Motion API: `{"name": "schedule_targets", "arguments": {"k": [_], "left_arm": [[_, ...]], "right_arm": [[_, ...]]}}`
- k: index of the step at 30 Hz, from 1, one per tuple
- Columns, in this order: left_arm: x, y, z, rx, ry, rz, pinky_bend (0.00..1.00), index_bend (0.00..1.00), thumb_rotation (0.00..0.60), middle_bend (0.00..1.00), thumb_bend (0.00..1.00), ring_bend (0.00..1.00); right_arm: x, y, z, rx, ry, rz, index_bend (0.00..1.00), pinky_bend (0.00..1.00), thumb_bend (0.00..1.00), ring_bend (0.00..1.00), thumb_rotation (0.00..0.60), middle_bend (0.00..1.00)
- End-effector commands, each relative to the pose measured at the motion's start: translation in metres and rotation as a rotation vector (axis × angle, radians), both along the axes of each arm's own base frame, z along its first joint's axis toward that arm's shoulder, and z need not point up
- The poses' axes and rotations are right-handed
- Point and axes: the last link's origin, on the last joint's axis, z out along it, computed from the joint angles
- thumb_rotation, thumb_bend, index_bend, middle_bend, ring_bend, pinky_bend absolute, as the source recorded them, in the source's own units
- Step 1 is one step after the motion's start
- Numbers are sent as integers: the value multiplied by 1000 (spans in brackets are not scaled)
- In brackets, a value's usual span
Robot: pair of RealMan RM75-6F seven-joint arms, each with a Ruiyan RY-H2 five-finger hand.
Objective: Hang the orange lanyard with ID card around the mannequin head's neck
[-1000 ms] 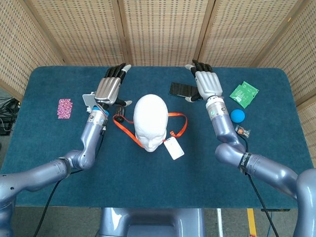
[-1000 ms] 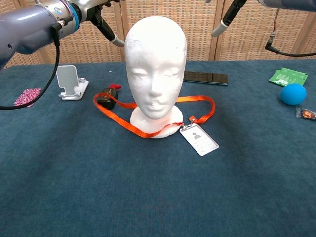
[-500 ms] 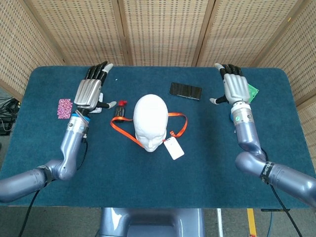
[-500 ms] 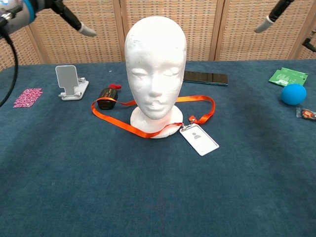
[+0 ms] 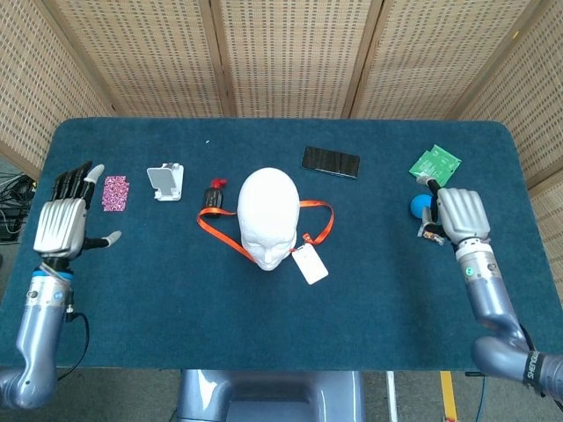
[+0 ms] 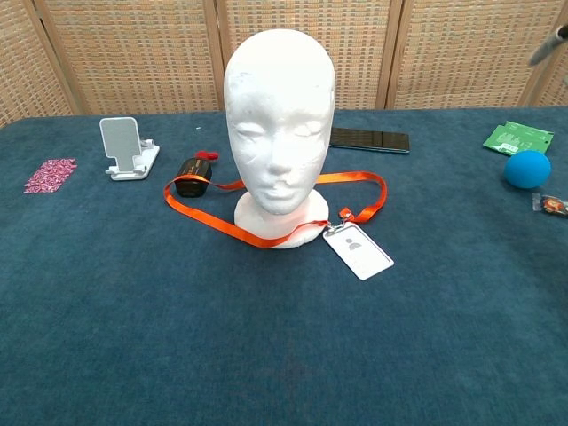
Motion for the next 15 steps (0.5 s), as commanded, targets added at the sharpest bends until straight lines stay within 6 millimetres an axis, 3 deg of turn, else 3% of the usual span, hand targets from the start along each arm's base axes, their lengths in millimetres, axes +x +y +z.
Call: {"name": "schedule_targets", "arguments": {"k": [1, 3, 6, 13, 15], "left_arm": [[-22, -38, 12, 4, 0, 79, 0, 0, 600, 0, 0, 0], [-35, -58, 13, 2, -44, 102, 0, 0, 600, 0, 0, 0], [-46, -72, 13, -7, -51, 123, 0, 0, 600, 0, 0, 0], [-48, -84, 21, -15, -77, 126, 0, 0, 600, 0, 0, 0], [-49, -84, 20, -27, -53, 128, 0, 0, 600, 0, 0, 0]], "right_arm": [[-13, 28, -9, 63, 41, 3, 254, 876, 827, 782, 600, 813], [-14, 44, -20, 111, 59, 19, 262, 886, 848, 803, 600, 833], [-10, 54, -31, 165, 57, 45, 274, 898, 864, 811, 600, 838], [10, 60, -60, 311, 26, 100, 295, 936, 877, 813, 600, 839], [22, 59, -77, 368, 7, 114, 299, 943, 877, 814, 600, 839]]}}
